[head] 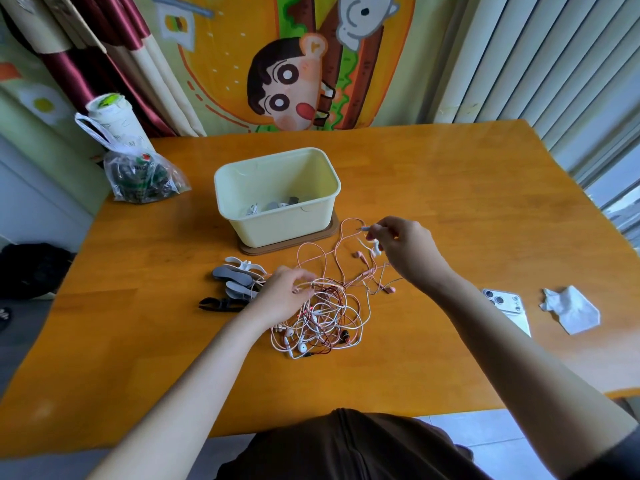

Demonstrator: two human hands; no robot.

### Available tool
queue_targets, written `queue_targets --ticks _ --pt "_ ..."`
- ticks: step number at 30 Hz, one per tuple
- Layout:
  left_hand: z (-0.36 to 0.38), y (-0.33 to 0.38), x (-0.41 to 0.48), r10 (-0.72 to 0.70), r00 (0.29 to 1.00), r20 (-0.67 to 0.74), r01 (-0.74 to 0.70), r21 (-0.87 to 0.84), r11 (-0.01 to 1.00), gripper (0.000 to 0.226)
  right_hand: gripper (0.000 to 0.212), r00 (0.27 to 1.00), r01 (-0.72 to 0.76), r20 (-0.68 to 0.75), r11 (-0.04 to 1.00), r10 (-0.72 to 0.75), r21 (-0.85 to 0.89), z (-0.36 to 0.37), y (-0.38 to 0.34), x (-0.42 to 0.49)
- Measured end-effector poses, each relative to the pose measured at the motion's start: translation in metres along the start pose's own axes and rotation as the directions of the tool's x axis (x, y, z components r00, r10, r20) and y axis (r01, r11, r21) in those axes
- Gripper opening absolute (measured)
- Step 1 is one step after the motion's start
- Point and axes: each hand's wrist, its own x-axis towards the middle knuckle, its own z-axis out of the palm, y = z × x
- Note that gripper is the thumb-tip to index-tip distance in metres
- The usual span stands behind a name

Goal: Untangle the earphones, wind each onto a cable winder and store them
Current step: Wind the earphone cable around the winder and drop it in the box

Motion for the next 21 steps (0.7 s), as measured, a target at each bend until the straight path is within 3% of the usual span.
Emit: queue_targets --ticks 2,4,8,11,17,21 --pt "0.001 0.004 0.002 -0.01 0.999 -0.038 0.009 -0.026 1.0 0.046 0.024 0.996 0.037 0.084 0.999 -0.035 -0.025 0.002 -0.001 -0.001" --pt "0.002 0.015 0.002 0.095 0.993 -0.074 -0.104 -0.137 0.985 0.051 0.024 0.986 0.084 0.147 0.996 -0.077 -0.039 0.004 -0.002 -0.003" --pt "0.002 0.039 0.0 0.286 0.952 -0.111 -0.306 -0.271 0.912 0.03 0.025 0.953 0.18 0.257 0.983 -0.162 -0.047 0.005 -0.008 -0.007" --pt "-0.001 0.04 0.0 0.315 0.941 -0.124 -0.334 -0.184 0.925 0.019 0.027 0.946 0.164 0.286 0.986 -0.151 -0.022 0.004 -0.006 -0.007" --pt "-0.011 0.013 0.003 0.131 0.937 -0.324 -0.204 -0.201 0.958 0.026 0.028 0.948 0.115 0.304 0.993 -0.097 -0.042 0.001 0.011 -0.001" --pt "-0.015 -0.016 0.0 -0.033 0.932 -0.36 -0.078 -0.289 0.954 0.028 0.033 0.96 0.086 0.276 0.988 -0.049 -0.124 0.001 0.023 0.003"
